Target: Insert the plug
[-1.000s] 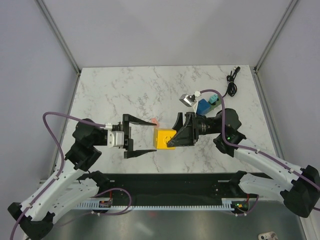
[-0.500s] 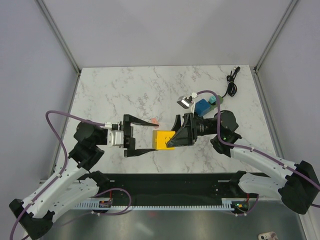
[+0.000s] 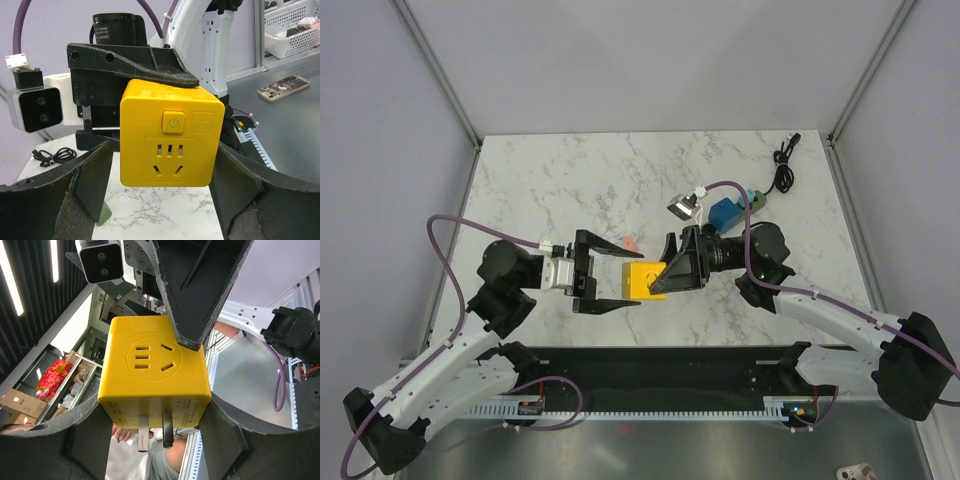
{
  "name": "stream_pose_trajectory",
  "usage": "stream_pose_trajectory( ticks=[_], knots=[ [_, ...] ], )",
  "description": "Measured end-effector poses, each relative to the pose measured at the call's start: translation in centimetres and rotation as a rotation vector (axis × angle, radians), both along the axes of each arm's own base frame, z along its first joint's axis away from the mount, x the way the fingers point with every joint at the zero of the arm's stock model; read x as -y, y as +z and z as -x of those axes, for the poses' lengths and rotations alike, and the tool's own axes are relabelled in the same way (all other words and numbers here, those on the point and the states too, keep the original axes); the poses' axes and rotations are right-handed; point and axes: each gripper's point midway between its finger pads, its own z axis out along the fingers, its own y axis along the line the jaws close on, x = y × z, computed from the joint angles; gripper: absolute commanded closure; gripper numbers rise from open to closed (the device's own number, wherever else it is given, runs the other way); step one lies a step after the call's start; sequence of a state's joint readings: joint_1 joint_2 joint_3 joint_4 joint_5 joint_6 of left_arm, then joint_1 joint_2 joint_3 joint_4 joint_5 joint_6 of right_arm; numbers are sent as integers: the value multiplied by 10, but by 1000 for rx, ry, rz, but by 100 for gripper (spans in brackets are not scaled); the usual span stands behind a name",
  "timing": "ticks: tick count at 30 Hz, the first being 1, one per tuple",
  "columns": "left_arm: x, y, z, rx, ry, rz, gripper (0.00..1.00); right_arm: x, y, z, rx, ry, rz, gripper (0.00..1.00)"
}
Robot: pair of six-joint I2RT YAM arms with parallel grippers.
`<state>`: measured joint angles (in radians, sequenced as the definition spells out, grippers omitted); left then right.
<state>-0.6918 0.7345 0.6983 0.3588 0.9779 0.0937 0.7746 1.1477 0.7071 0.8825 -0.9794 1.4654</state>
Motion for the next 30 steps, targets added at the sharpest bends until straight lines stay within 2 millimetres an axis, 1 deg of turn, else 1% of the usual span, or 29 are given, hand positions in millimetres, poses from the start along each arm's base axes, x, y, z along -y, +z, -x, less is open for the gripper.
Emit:
stream_pose_trajectory(
  ticks=[3, 7, 8, 9, 10, 12, 14, 15, 16, 17, 19, 20, 21, 23, 26, 28, 30],
  knots=[
    [0, 2, 0, 2, -2, 6, 22, -1, -1, 0, -4, 3, 4, 100],
    [0, 1, 2, -7, -7, 4, 26, -6, -8, -4, -19, 0, 18, 100],
    [0, 1, 2, -9, -7, 4, 29, -7, -10, -6, -27, 0, 25, 100],
    [0, 1, 2, -11, -7, 4, 55, -9, -12, -7, -35, -1, 30, 100],
    [-1, 0, 3, -18, -11, 2, 65, -10, -13, -8, -42, 2, 33, 100],
    [-1, 0, 4, -13, -12, 3, 84, -10, -13, -8, -47, 4, 31, 84],
    [-1, 1, 3, -14, -9, 5, 92, -11, -13, -8, -47, 5, 28, 67],
    [-1, 1, 3, -17, -8, 5, 98, -11, -13, -8, -47, 6, 29, 61],
    [-1, 0, 2, -22, -9, 4, 98, -11, -13, -8, -48, 5, 29, 47],
    [0, 0, 2, -30, -10, 2, 98, -11, -13, -8, -48, 5, 31, 41],
    [0, -1, 2, -35, -10, -1, 98, -10, -14, -9, -48, -1, 41, 23],
    [1, -3, 1, -50, -11, -7, 98, -10, -14, -10, -32, -13, 46, 8],
    [1, -5, 0, -73, -8, -17, 98, -10, -15, -13, -12, -28, 55, 2],
    [3, -9, -3, -128, 6, -46, 98, -11, -16, -21, 33, -74, 92, 2],
    [4, -15, -14, -203, 65, -89, 98, -10, -16, -46, 120, -236, 186, 2],
    [2, -18, -19, -250, 110, -118, 98, -2, -16, -62, 190, -370, 252, 2],
    [-1, -25, -28, -296, 175, -157, 98, 14, -17, -73, 253, -500, 318, 2]
  ],
)
